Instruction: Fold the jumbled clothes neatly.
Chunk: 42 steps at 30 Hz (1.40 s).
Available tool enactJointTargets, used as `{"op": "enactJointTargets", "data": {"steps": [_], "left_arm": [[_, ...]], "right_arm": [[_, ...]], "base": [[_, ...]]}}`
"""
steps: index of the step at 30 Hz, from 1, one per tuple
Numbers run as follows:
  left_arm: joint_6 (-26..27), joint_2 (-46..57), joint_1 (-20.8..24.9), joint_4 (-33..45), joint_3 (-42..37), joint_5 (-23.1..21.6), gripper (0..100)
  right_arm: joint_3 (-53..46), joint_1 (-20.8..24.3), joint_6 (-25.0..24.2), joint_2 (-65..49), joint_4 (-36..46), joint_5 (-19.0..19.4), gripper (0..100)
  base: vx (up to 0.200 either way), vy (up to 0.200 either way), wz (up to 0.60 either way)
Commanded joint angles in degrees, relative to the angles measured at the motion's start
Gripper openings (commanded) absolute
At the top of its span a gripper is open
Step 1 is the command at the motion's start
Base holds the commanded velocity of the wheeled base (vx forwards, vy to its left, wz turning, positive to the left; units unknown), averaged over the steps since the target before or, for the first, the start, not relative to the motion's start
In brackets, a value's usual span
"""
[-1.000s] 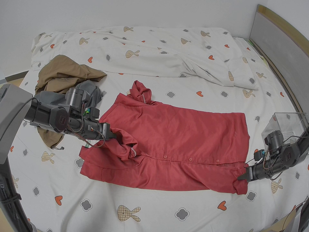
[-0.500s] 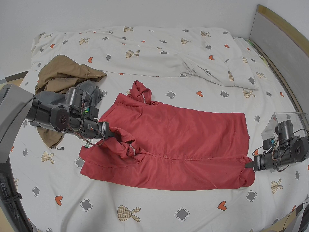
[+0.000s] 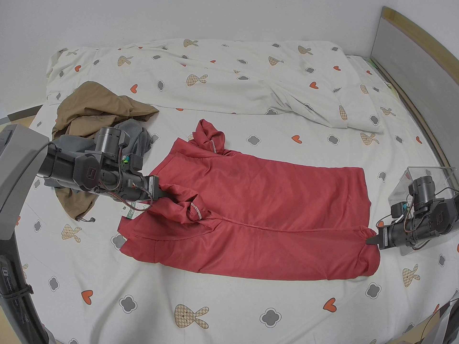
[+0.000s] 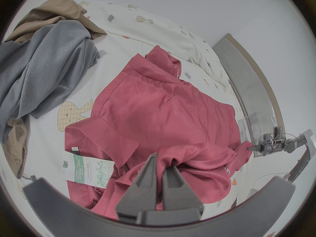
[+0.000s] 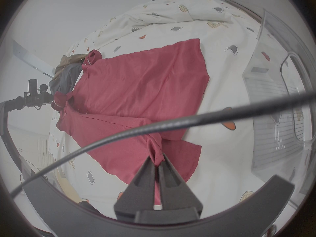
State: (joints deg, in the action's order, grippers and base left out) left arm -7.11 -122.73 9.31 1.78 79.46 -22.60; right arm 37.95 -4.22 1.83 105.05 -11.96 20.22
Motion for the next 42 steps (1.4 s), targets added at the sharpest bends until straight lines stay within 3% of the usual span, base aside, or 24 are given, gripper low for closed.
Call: {"op": "enactJointTargets", "data": {"steps": [1,8,9,19,24,29,30,42], "left_arm": [[-0.01,-0.22,-0.09,-0.02,-0.01,0.01,0],[-0.01,-0.14,0.09,-0.02,-0.36,0.01,0],[-0.01,-0.05,0.09,-0.11,-0.44,-0.07,0],[-0.01,0.3,1.23,-0.37,-1.15,-0.07,0],[0.08,0.48,2.38,-0.64,-1.94,-0.16,0],[0.16,0.13,2.55,-0.64,-2.29,-0.07,0],[0.16,0.13,2.55,-0.81,-2.29,0.01,100],[-0.1,6.28,2.64,-7.58,-6.68,0.72,100]], "right_arm": [[-0.68,0.17,0.02,0.51,-0.26,0.08,0],[-0.95,0.44,0.02,0.6,-0.61,0.17,0],[-1.04,0.44,0.02,0.6,-0.61,0.17,100],[-1.04,0.35,-0.07,-1.51,-0.61,0.25,100],[-2.53,0.7,-0.25,-9.51,-0.26,0.69,100],[-4.2,3.95,-0.51,-14.87,-0.17,0.43,100],[-4.64,4.83,-0.51,-16.63,-0.17,0.43,100],[-5.34,8.7,-2.27,-20.85,-0.08,0.17,100]], "base": [[0.0,0.0,0.0],[0.0,0.0,0.0],[0.0,0.0,0.0],[0.0,0.0,0.0],[0.0,0.0,0.0],[0.0,0.0,0.0],[0.0,0.0,0.0],[0.0,0.0,0.0]]}}
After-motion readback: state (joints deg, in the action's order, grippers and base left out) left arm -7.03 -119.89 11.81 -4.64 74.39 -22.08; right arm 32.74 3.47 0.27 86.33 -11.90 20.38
